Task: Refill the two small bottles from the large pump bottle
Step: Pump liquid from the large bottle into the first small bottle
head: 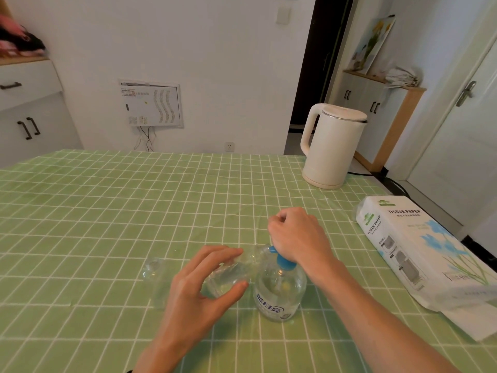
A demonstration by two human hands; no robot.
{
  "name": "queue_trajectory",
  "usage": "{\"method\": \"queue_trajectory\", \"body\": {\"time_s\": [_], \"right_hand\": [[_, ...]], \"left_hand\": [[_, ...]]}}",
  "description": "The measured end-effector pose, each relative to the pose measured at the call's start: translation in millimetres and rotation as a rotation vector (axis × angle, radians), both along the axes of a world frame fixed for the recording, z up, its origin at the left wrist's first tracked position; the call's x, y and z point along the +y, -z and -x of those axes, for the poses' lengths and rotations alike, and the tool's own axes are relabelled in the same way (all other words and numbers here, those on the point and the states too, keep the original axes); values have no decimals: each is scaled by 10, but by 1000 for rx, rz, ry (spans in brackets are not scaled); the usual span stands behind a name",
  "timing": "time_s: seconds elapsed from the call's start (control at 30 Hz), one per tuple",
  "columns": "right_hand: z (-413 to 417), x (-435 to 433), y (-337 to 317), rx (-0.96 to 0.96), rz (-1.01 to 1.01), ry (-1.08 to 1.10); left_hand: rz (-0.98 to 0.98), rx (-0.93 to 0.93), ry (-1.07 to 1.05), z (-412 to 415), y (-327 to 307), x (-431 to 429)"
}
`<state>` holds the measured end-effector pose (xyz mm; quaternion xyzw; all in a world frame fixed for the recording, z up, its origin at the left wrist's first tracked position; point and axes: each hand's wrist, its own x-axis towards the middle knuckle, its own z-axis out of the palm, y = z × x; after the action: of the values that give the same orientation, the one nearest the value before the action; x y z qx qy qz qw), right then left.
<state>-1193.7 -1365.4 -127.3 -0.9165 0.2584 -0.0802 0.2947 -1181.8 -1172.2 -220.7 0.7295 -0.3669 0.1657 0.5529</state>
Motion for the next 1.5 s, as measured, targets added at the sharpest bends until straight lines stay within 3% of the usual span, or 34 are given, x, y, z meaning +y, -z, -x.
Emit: {"method": "queue_trajectory", "body": {"time_s": [0.4, 0.67, 1.5], "right_hand": [[14, 4, -25, -88, 14, -34], [-5, -21, 29, 1, -10, -25], [-10, -25, 37, -7, -46, -22]], "left_hand": [[10, -8, -3, 5, 10, 6], [3, 3, -2, -7, 30, 6], [0, 14, 4, -7, 40, 10]]}}
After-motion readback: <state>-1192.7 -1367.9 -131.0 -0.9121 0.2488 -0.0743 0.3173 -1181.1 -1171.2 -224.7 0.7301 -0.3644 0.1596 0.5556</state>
